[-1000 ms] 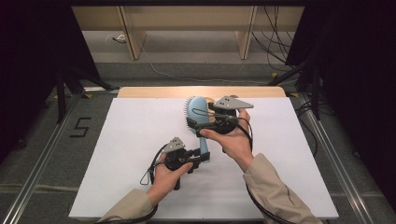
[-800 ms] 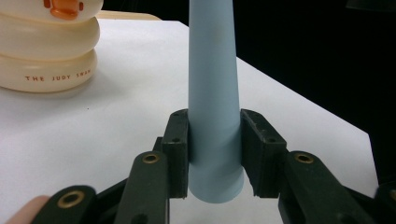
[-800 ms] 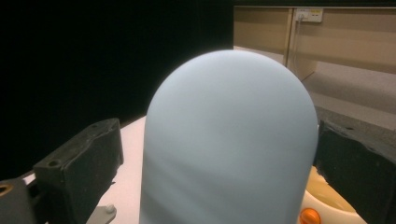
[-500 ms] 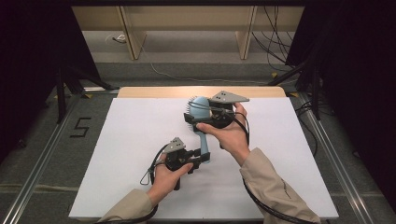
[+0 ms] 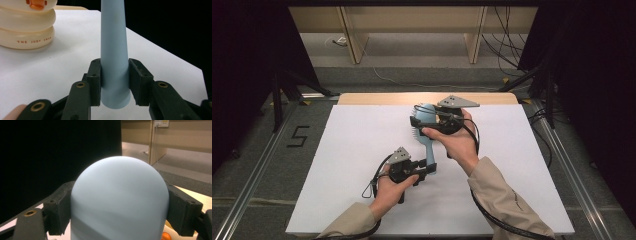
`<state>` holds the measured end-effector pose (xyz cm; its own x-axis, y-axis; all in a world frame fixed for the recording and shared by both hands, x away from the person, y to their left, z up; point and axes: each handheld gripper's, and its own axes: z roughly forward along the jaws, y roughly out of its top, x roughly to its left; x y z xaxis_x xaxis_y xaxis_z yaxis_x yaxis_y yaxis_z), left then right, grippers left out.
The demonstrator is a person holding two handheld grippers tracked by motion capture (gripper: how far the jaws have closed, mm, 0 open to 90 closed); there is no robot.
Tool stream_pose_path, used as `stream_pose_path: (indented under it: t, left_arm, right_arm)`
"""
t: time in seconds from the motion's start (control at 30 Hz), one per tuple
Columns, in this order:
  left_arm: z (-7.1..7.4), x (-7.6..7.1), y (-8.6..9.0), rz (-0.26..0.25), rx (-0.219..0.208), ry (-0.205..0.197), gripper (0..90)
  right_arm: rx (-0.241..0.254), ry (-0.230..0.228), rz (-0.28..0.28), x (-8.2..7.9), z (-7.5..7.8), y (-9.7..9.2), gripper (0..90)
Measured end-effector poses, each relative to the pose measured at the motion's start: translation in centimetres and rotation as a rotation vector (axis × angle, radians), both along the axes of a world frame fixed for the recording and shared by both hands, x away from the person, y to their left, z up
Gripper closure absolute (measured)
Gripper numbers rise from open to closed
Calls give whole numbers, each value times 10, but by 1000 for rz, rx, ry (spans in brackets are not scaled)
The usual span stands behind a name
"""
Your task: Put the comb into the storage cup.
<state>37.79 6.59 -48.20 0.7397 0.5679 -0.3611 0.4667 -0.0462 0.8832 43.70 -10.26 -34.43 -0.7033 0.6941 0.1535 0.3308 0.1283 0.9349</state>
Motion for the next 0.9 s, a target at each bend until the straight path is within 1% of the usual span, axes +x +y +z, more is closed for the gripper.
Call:
stream_pose_path:
  t: [0.17,0.3,0.4,0.53,0.77,0.83,0.9]
  left_arm:
    - [0,0,-1,7,14,-10,641]
    - [0,0,-1,15,25,-23,640]
    - [0,0,0,20,33,-33,639]
    - [1,0,1,30,52,-48,638]
    - [3,0,1,42,82,-75,627]
    - [4,1,1,44,97,-79,604]
    - [4,1,1,54,116,-84,549]
  right_arm:
    - [-5,-2,-2,-1,-1,0,199]
    - [-2,-16,-5,-3,0,1,200]
    - [-1,-19,-13,-4,0,1,200]
    - [2,-19,-14,-4,1,1,201]
    - [2,-34,-14,-6,3,1,202]
    - [2,-43,-15,-6,4,2,202]
    - [-6,-55,-18,-7,5,1,202]
